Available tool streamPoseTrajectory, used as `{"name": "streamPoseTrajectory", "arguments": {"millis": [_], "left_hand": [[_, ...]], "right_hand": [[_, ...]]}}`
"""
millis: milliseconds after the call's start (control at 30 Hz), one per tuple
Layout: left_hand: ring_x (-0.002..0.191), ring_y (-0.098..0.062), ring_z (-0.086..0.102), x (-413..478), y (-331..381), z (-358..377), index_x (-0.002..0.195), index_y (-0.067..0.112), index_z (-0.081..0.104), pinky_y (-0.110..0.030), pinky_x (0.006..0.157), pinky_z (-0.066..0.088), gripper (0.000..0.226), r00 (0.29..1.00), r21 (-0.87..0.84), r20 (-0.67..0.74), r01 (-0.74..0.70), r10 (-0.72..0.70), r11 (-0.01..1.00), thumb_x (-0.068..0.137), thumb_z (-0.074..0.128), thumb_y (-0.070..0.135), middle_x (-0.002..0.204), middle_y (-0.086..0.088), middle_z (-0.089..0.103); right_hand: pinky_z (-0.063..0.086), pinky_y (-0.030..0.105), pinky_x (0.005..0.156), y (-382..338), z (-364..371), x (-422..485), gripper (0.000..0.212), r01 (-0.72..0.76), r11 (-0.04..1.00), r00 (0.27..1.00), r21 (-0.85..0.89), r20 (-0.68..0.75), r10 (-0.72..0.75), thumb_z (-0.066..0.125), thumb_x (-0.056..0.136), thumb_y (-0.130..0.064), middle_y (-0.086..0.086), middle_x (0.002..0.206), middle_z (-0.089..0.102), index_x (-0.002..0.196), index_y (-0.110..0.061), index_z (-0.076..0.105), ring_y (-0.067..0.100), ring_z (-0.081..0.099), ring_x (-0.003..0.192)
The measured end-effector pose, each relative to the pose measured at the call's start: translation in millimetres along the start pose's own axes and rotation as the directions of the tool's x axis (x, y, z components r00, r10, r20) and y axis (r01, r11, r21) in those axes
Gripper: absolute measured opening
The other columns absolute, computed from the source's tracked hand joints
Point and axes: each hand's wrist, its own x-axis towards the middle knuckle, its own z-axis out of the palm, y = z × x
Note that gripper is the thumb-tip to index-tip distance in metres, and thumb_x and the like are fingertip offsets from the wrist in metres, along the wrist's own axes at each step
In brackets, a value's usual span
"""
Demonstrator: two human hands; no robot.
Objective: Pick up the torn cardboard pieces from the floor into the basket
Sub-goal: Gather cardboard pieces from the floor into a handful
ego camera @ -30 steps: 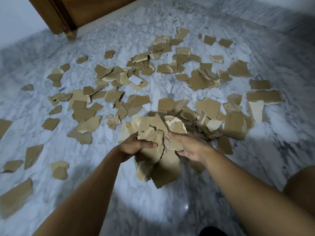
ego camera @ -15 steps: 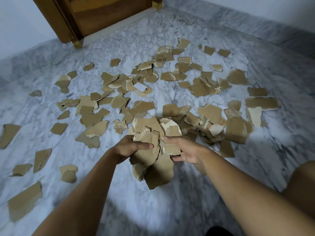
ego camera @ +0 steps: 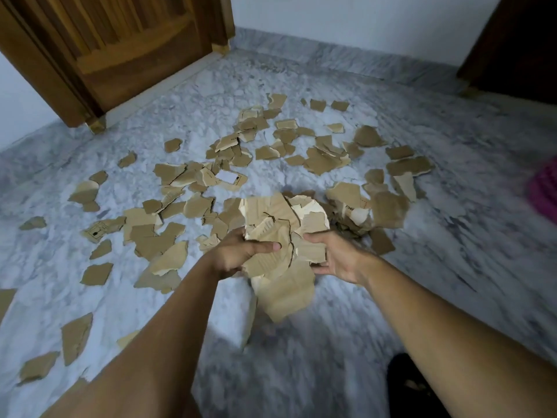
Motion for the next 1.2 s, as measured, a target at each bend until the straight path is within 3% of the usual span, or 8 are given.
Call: {"name": "streamPoseTrajectory", "arguments": {"millis": [167,300,467,667,800,900,1033,1200], "left_hand": [[0.115,-0.015,0.065,5.6,27.9,12.9,0.117,0.023,0.071,-0.042,0.109,0.043,0.051,0.993,0.086,0.099,-0.070,0.061,0.994,0.068,0.088,0.024,0.116,0.006,0.073],[0.115,-0.012,0.063,5.2,48.2,20.0,0.118,0.024,0.069,-0.028,0.094,0.049,0.052,0.992,0.130,0.112,-0.076,0.061,0.989,0.070,0.088,0.023,0.114,0.009,0.073],[0.117,-0.013,0.058,7.2,59.4,24.7,0.117,0.031,0.067,-0.038,0.104,0.044,0.067,0.998,0.141,0.057,-0.030,0.022,0.990,0.056,0.094,0.040,0.115,0.013,0.071],[0.112,-0.017,0.065,30.1,69.0,56.5,0.121,0.026,0.064,-0.036,0.086,0.052,0.063,0.999,0.092,0.052,-0.016,0.011,0.996,0.064,0.090,0.030,0.113,0.007,0.073],[0.090,-0.032,0.072,59.7,94.2,114.1,0.114,0.016,0.069,-0.038,0.068,0.054,0.050,0.998,0.080,0.056,-0.024,0.019,0.997,0.068,0.087,0.025,0.105,-0.012,0.075],[0.102,-0.038,0.069,89.4,129.6,172.4,0.111,0.013,0.072,-0.046,0.084,0.055,0.052,0.995,0.081,0.073,-0.072,0.066,0.994,0.064,0.088,0.029,0.106,-0.014,0.074],[0.105,-0.037,0.068,122.4,194.0,271.4,0.101,0.010,0.074,-0.048,0.086,0.054,0.035,0.988,0.118,0.092,-0.137,0.126,0.984,0.071,0.083,0.026,0.107,-0.018,0.073],[0.076,-0.028,0.065,146.6,282.3,400.8,0.094,0.008,0.073,-0.031,0.057,0.050,0.018,0.966,0.129,0.142,-0.236,0.217,0.963,0.080,0.077,0.020,0.087,-0.011,0.070]], "right_hand": [[0.053,0.047,0.094,2.6,-12.1,-26.6,0.017,0.122,0.992,0.984,0.038,-0.137,-0.116,0.067,0.095,-0.029,-0.007,0.113,0.075,0.113,-0.032,0.067,0.018,0.069,0.108],[0.054,0.048,0.095,-2.9,-17.9,-38.7,0.026,0.135,0.990,0.977,0.042,-0.171,-0.126,0.069,0.094,-0.030,-0.001,0.114,0.075,0.120,-0.029,0.064,0.024,0.071,0.105],[0.052,0.048,0.099,-18.2,-26.3,-46.4,0.029,0.073,0.997,0.991,0.024,-0.117,-0.070,0.067,0.095,-0.034,0.005,0.118,0.074,0.123,-0.026,0.065,0.031,0.067,0.115],[0.055,0.042,0.090,-26.2,-65.6,-38.4,0.028,0.030,0.999,0.994,0.024,-0.104,-0.027,0.062,0.097,-0.033,0.003,0.115,0.075,0.124,-0.026,0.065,0.025,0.070,0.108],[0.051,0.044,0.097,-39.4,-127.8,-43.5,0.031,0.078,0.997,0.984,0.013,-0.160,-0.075,0.066,0.095,-0.034,0.000,0.119,0.074,0.125,-0.028,0.064,0.025,0.068,0.112],[0.053,0.044,0.095,-61.3,-189.6,-58.1,0.032,0.184,0.983,0.951,-0.001,-0.254,-0.178,0.072,0.091,-0.030,0.000,0.114,0.075,0.122,-0.028,0.064,0.027,0.071,0.106],[0.056,0.042,0.091,-100.7,-289.0,-89.8,0.026,0.270,0.963,0.902,-0.027,-0.343,-0.263,0.071,0.091,-0.029,0.005,0.111,0.075,0.116,-0.026,0.065,0.029,0.071,0.103],[0.054,0.036,0.081,-157.1,-416.7,-153.6,0.030,0.356,0.932,0.840,-0.073,-0.411,-0.353,0.074,0.087,-0.032,-0.001,0.113,0.074,0.115,-0.029,0.065,0.024,0.068,0.106]]}}
